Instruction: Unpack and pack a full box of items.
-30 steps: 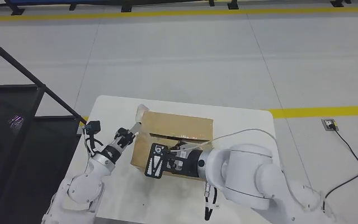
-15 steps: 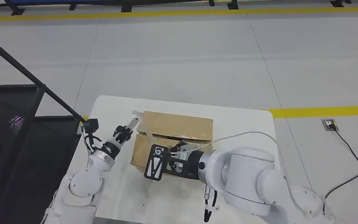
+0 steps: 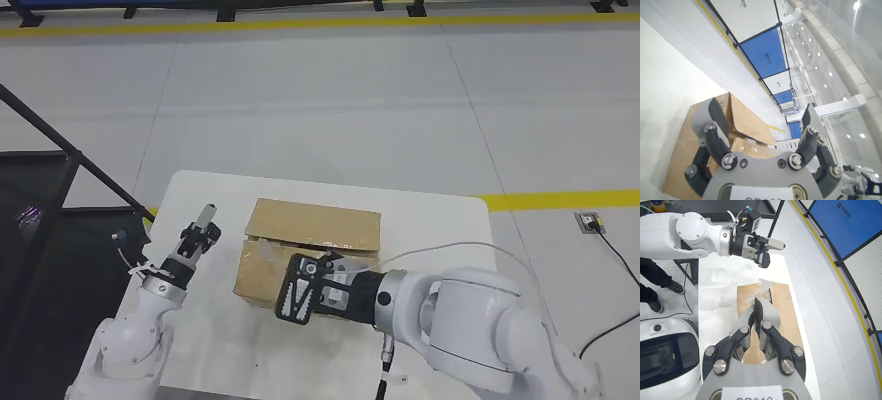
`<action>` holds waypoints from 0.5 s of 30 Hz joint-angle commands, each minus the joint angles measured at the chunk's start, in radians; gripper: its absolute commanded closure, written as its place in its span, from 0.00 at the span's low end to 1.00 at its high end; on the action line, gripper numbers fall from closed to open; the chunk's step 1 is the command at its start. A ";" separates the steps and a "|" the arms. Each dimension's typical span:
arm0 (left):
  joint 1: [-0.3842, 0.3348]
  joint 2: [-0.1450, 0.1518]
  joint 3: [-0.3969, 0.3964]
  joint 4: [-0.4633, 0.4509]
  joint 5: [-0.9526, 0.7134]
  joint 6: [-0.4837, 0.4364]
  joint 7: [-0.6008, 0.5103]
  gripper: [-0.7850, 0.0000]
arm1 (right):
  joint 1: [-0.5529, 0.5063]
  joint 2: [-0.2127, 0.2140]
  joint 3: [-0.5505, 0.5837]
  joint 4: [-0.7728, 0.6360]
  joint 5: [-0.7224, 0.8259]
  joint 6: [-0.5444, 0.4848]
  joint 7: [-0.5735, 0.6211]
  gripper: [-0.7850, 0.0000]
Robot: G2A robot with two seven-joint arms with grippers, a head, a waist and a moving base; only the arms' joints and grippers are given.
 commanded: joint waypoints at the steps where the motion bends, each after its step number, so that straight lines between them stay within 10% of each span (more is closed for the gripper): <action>1: 0.030 0.004 -0.016 -0.012 -0.006 -0.064 -0.047 0.00 | -0.005 0.001 0.008 -0.012 -0.001 0.012 -0.008 1.00; 15: 0.163 0.007 -0.012 -0.075 -0.147 -0.270 -0.142 0.00 | 0.062 -0.013 0.042 -0.090 -0.002 0.173 0.003 1.00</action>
